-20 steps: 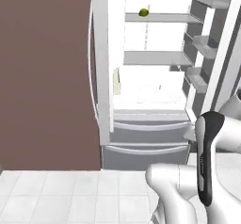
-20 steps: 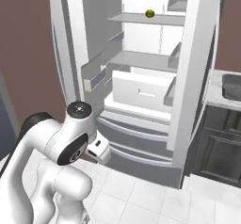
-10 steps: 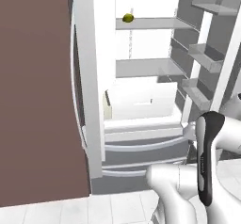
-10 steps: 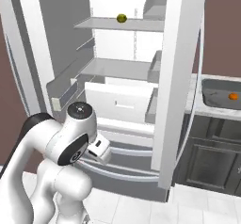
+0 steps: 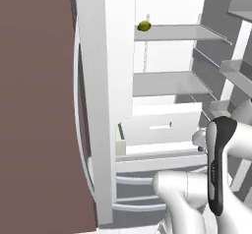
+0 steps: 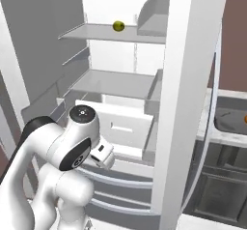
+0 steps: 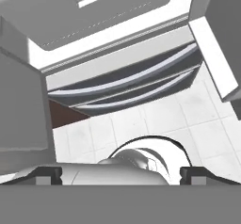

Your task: Pick the pear and tangerine from the fridge and place them inside the tupperware on the counter.

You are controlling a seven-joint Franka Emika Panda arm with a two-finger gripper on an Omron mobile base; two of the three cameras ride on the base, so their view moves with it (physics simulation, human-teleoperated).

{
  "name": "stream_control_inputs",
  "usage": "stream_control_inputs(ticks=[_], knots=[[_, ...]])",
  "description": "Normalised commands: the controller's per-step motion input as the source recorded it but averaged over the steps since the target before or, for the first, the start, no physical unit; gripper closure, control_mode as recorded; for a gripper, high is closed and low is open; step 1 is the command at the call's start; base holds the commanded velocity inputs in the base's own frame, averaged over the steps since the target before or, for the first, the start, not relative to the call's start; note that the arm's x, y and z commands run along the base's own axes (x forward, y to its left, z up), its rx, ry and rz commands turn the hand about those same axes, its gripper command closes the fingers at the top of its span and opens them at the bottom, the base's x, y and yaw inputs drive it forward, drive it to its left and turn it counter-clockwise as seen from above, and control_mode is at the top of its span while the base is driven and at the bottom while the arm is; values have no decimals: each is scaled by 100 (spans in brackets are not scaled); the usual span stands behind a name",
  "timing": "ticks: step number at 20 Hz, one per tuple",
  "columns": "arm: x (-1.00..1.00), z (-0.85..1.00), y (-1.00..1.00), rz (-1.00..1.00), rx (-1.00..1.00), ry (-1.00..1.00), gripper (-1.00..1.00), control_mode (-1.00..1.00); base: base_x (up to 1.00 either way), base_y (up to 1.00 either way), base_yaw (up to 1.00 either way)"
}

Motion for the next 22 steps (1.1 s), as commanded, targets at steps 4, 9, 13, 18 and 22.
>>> stream_control_inputs(ticks=[4, 9, 13, 18, 22], knots=[[0, 0, 0, 0, 0, 0, -100, 100, 90, 0, 7], [0, 0, 0, 0, 0, 0, -100, 100, 91, 0, 11], [0, 0, 0, 0, 0, 0, -100, 100, 77, 0, 7], [49, 53, 0, 0, -9, 0, -100, -100, 0, 0, 0], [46, 92, 0, 0, -39, 0, -100, -100, 0, 0, 0]])
